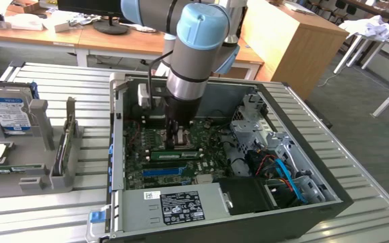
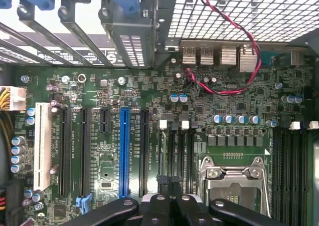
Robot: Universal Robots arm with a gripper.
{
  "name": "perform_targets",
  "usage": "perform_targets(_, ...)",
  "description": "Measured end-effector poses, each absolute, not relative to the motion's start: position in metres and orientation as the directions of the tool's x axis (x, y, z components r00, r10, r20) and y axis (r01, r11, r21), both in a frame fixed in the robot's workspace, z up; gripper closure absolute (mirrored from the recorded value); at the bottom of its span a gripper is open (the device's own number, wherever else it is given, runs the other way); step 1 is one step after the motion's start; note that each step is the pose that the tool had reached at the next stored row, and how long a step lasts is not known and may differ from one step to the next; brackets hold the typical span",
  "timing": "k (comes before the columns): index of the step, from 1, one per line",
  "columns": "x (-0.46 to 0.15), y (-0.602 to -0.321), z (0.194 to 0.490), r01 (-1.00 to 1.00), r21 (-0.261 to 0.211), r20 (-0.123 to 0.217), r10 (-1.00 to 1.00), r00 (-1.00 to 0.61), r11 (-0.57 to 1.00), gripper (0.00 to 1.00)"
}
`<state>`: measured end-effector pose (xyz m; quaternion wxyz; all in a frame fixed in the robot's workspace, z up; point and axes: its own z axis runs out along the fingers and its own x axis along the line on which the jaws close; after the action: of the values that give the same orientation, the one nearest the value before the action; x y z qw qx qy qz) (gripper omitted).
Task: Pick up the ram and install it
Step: 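Press down the ram until it locks into place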
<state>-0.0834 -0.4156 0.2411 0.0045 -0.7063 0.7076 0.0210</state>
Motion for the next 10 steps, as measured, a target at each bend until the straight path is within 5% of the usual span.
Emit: perform_targets(10, -0.0834, -0.4182, 0.2397, -1.0, 0.023, -0.036, -0.999, -0.002, 0.002, 0.89)
